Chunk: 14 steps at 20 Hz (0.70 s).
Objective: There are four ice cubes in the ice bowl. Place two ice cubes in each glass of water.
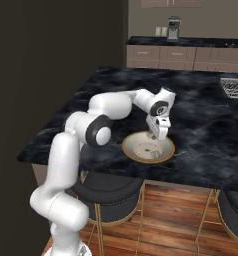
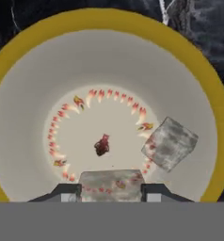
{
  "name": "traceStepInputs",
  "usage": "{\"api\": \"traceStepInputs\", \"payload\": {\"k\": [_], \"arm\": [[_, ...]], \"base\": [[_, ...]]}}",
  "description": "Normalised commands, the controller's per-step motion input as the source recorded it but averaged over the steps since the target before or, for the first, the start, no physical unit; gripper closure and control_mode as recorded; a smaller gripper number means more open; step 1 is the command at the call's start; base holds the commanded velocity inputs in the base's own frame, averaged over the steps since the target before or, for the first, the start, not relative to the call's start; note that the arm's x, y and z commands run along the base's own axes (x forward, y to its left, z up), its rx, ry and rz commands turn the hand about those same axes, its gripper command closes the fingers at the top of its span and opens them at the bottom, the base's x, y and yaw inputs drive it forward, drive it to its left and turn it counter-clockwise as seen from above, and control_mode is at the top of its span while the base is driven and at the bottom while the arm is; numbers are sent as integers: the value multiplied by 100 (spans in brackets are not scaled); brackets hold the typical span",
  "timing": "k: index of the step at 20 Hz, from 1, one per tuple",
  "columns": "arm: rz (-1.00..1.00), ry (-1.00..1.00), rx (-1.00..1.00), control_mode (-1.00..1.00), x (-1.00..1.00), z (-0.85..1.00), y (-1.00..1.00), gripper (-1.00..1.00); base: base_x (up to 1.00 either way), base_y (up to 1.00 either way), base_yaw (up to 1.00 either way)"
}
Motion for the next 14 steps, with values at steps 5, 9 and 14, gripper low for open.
{"api": "traceStepInputs", "payload": {"k": [5, 9, 14], "arm": [[17, 0, -3, -100, -74, 56, 99, 100], [7, -6, -3, -100, -51, 10, 26, 100], [0, 0, 0, -100, 0, 0, 0, 100]], "base": [[0, 0, 0], [0, 0, 0], [0, 0, 0]]}}
